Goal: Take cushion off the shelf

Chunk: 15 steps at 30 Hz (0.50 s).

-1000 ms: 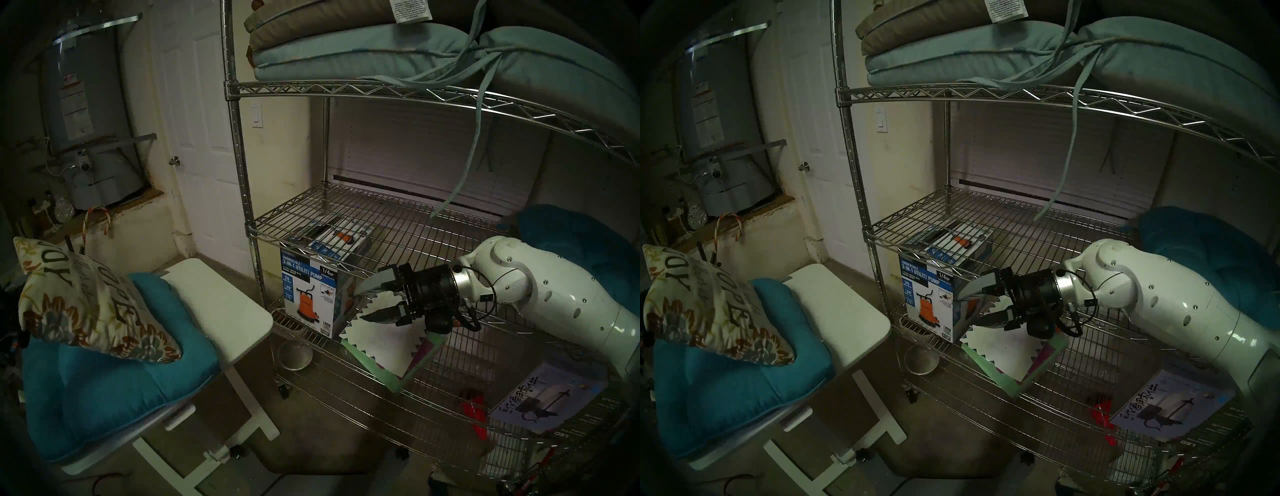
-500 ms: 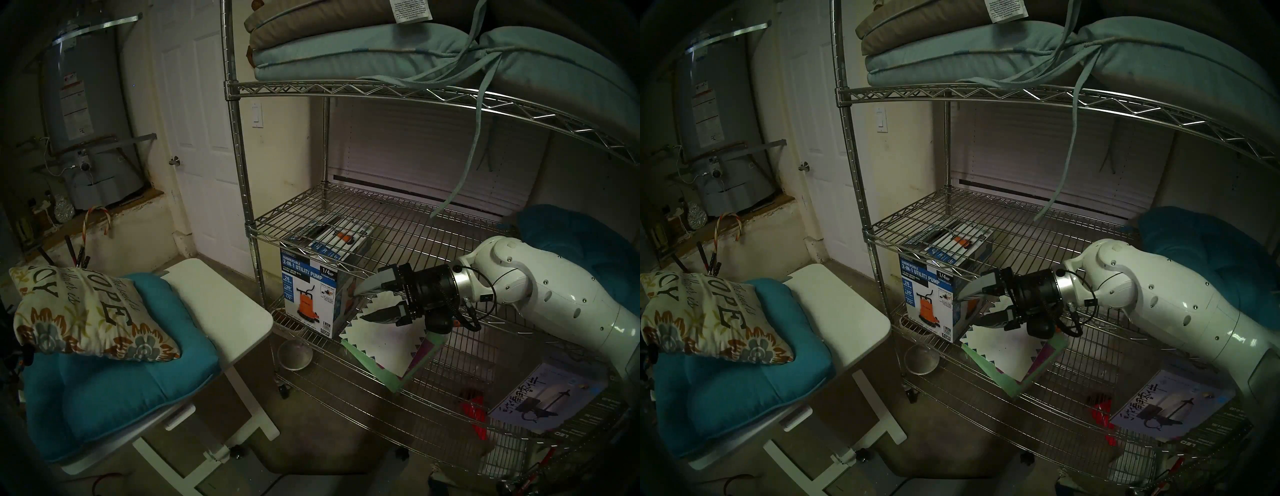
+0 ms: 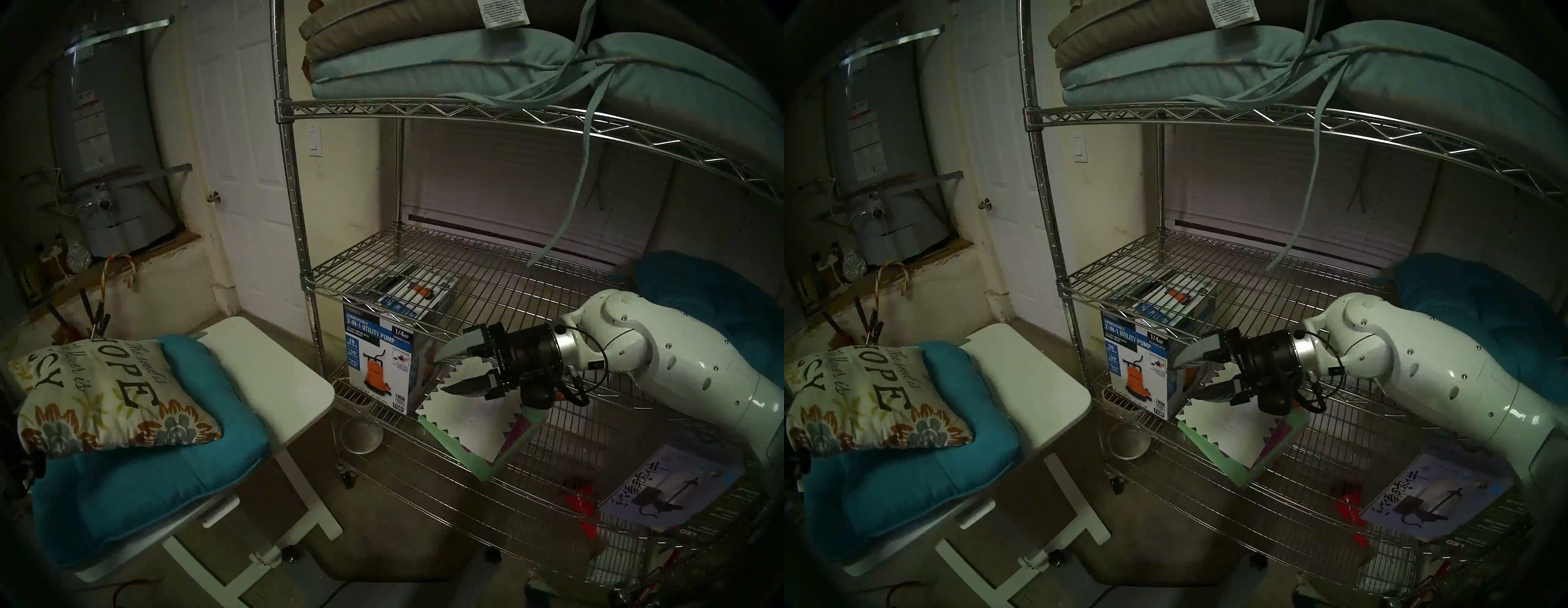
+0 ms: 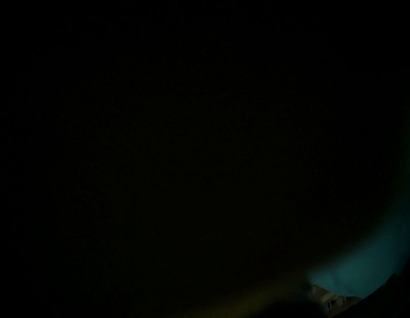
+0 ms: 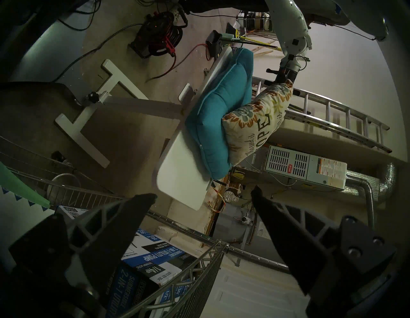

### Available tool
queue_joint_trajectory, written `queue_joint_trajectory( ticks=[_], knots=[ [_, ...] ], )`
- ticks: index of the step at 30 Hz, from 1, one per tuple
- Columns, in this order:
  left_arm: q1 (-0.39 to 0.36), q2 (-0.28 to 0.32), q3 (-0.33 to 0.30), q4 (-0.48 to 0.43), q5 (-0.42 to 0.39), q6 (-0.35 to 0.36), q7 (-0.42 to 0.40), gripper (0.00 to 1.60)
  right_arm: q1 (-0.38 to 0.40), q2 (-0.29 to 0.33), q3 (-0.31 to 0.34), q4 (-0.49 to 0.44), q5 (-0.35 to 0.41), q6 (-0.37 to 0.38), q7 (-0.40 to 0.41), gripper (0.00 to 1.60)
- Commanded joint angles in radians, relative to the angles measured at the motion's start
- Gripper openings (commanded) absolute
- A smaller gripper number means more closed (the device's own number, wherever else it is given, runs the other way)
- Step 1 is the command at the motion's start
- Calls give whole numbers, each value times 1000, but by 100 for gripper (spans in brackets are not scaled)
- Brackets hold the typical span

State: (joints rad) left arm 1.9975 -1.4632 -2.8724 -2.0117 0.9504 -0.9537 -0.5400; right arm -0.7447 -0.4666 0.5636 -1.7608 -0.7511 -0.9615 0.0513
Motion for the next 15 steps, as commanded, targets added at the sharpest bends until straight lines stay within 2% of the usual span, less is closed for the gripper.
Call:
queue_joint_trajectory(
  ticks=[1,15],
  knots=[
    [85,12,-4,14,33,-6,82,0,15,1,6,-3,9,2,-9,160],
    [154,35,-7,82,100,-6,201,0,15,2,6,-3,9,2,-9,160]
  ],
)
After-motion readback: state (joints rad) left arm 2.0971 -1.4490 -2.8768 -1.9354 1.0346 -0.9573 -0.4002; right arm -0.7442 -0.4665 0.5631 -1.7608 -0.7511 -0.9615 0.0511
